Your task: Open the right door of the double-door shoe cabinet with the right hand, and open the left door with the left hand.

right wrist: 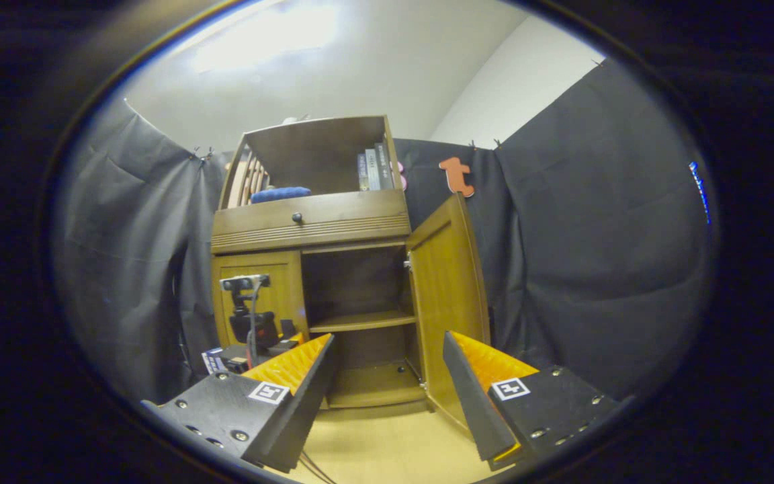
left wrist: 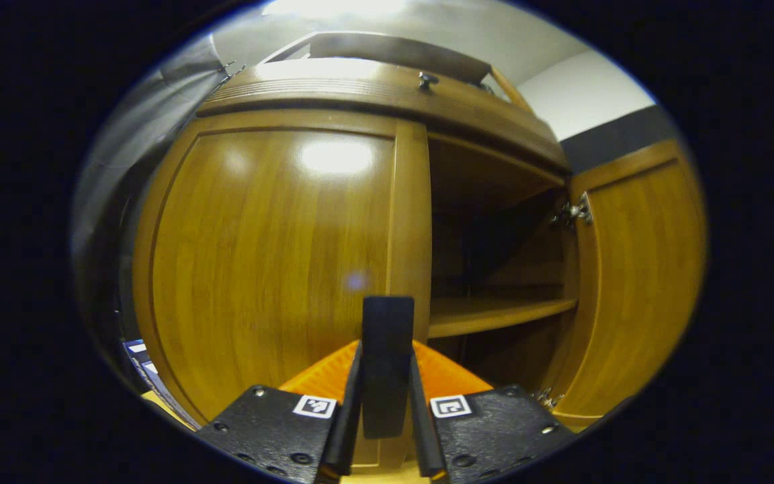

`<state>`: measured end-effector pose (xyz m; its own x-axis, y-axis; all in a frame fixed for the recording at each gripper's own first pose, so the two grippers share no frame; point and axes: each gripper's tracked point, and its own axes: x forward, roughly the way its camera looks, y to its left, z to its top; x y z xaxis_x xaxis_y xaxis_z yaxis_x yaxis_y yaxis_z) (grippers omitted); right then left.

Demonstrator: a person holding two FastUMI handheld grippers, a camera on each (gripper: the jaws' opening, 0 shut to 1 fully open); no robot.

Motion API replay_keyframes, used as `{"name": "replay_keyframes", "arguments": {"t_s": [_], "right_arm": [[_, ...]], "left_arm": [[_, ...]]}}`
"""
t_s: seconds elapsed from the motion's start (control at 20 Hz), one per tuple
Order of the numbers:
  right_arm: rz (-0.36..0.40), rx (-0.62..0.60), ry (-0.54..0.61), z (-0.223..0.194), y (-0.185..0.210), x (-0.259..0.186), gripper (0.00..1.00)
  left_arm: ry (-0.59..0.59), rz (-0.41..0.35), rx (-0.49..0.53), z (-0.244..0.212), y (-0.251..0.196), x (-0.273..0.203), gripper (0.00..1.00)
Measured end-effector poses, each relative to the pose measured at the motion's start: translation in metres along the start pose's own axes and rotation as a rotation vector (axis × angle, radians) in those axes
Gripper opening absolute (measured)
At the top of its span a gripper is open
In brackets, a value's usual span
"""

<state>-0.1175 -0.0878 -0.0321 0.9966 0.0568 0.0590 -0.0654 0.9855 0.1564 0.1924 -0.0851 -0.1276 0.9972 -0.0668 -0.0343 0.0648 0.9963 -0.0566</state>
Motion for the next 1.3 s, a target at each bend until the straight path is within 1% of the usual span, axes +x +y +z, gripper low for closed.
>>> {"name": "replay_keyframes", "arguments": {"t_s": [0.05, 0.1, 0.25, 0.35, 0.5, 0.55, 0.6, 0.65, 0.7, 0.85, 0.9, 0.95, 1.0, 1.05, 1.1, 1.25, 1.3], "right_arm": [[0.000, -0.001, 0.001, 0.000, 0.001, -0.001, 0.96], [0.001, -0.004, 0.001, -0.001, 0.002, -0.003, 0.96], [-0.015, -0.017, 0.002, -0.002, -0.004, -0.003, 0.96], [-0.019, -0.031, 0.013, -0.002, -0.009, -0.004, 0.96], [-0.057, -0.037, 0.027, 0.003, -0.024, -0.012, 0.96], [-0.072, -0.042, 0.028, 0.005, -0.028, -0.016, 0.90], [-0.081, -0.054, 0.029, 0.007, -0.030, -0.021, 0.94], [-0.083, -0.073, 0.027, 0.010, -0.030, -0.024, 0.90], [-0.080, -0.085, 0.025, 0.014, -0.031, -0.026, 0.90], [-0.052, -0.070, 0.021, 0.022, -0.026, -0.039, 0.91], [-0.057, -0.073, 0.018, 0.023, -0.029, -0.043, 0.94], [-0.068, -0.081, 0.002, 0.027, -0.032, -0.044, 0.90], [-0.061, -0.098, -0.009, 0.029, -0.030, -0.045, 0.90], [-0.043, -0.113, -0.006, 0.028, -0.027, -0.044, 0.90], [-0.036, -0.117, 0.008, 0.022, -0.025, -0.043, 0.94], [-0.032, -0.106, 0.037, 0.015, -0.027, -0.045, 0.94], [-0.028, -0.102, 0.035, 0.017, -0.026, -0.043, 0.91]], "left_arm": [[0.025, -0.009, 0.019, -0.003, 0.000, -0.001, 0.43], [0.028, -0.027, 0.019, -0.003, -0.001, -0.002, 0.31], [0.084, -0.086, -0.027, -0.004, -0.004, -0.007, 0.31], [0.108, -0.079, -0.032, -0.002, -0.003, -0.012, 0.31], [0.105, -0.052, 0.021, 0.002, 0.001, -0.012, 0.31], [0.101, -0.051, 0.025, 0.004, 0.000, -0.013, 0.31], [0.101, -0.055, 0.032, 0.002, 0.001, -0.015, 0.30], [0.107, -0.065, 0.045, 0.004, 0.000, -0.016, 0.31], [0.107, -0.078, 0.043, 0.003, -0.001, -0.016, 0.31], [0.115, -0.101, 0.049, 0.005, -0.002, -0.018, 0.31], [0.124, -0.100, 0.051, 0.004, -0.002, -0.019, 0.31], [0.133, -0.098, 0.058, 0.005, -0.001, -0.020, 0.31], [0.143, -0.094, 0.063, 0.007, 0.001, -0.024, 0.31], [0.153, -0.089, 0.067, 0.007, 0.003, -0.029, 0.31], [0.161, -0.089, 0.079, 0.005, 0.003, -0.033, 0.31], [0.176, -0.110, 0.096, 0.008, 0.007, -0.041, 0.32], [0.178, -0.115, 0.097, 0.008, 0.007, -0.041, 0.31]]}}
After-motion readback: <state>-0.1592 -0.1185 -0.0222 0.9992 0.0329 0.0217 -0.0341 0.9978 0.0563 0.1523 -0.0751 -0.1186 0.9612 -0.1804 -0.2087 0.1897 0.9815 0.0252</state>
